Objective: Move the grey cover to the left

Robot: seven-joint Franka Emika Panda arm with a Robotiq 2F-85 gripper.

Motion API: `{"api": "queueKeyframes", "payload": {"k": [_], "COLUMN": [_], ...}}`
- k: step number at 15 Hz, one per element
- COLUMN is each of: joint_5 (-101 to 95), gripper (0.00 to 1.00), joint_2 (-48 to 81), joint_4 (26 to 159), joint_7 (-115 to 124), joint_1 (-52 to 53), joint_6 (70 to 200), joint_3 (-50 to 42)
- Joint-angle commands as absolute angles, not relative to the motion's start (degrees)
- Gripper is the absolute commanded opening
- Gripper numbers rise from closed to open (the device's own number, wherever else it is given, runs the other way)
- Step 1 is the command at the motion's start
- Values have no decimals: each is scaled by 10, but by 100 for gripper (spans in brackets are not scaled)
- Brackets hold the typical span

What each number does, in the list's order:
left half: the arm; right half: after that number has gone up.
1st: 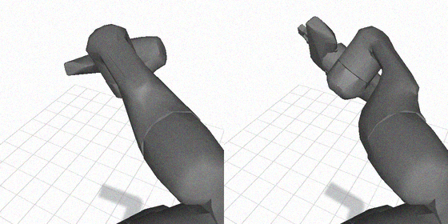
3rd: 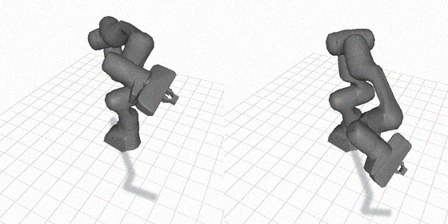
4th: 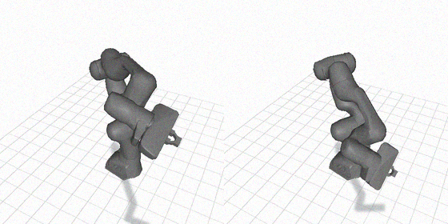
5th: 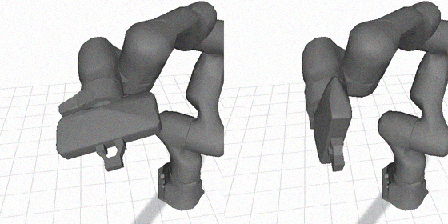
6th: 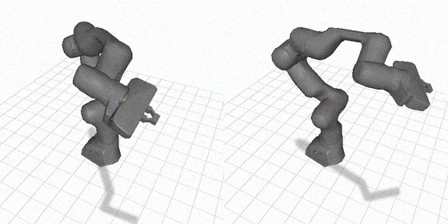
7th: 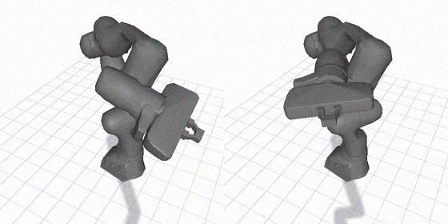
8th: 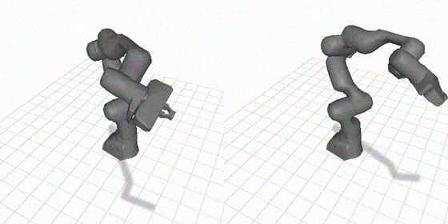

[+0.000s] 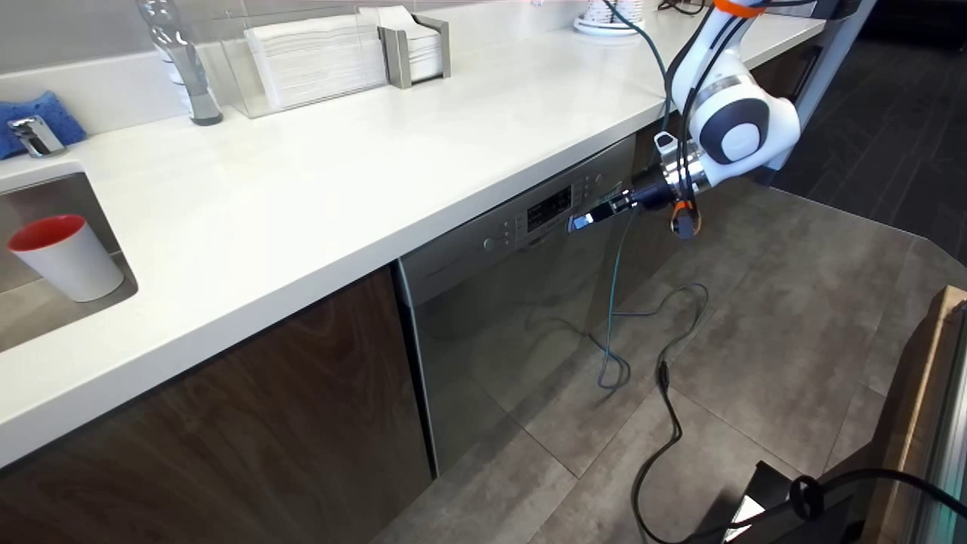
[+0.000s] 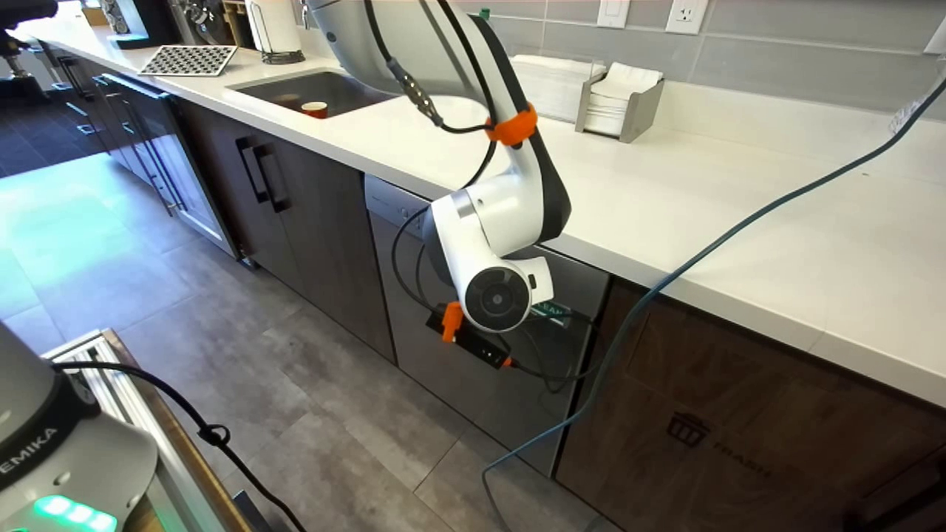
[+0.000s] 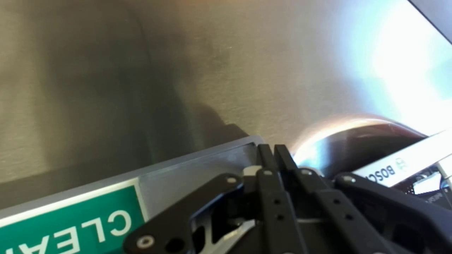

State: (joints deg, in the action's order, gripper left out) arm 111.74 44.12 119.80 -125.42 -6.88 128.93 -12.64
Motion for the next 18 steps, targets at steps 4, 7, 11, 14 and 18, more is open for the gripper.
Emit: {"api": "queueKeyframes", "payload": {"k": [4,7,11,14,18], "joint_5": [1066,1042,1024,1014,986], "gripper": [61,82,100,100,100], "joint_2": [404,393,368,342,292], "joint_4": [1231,1243,1264,1286,1323], "joint_7": [-1200,-1177,-1167,-1172,-1175], "joint_1": [-55,-54,-53,-53,-47], "joint_6": [1307,1330,1371,1401,1455], "joint_3": [-138,-145,-151,-156,-157]}}
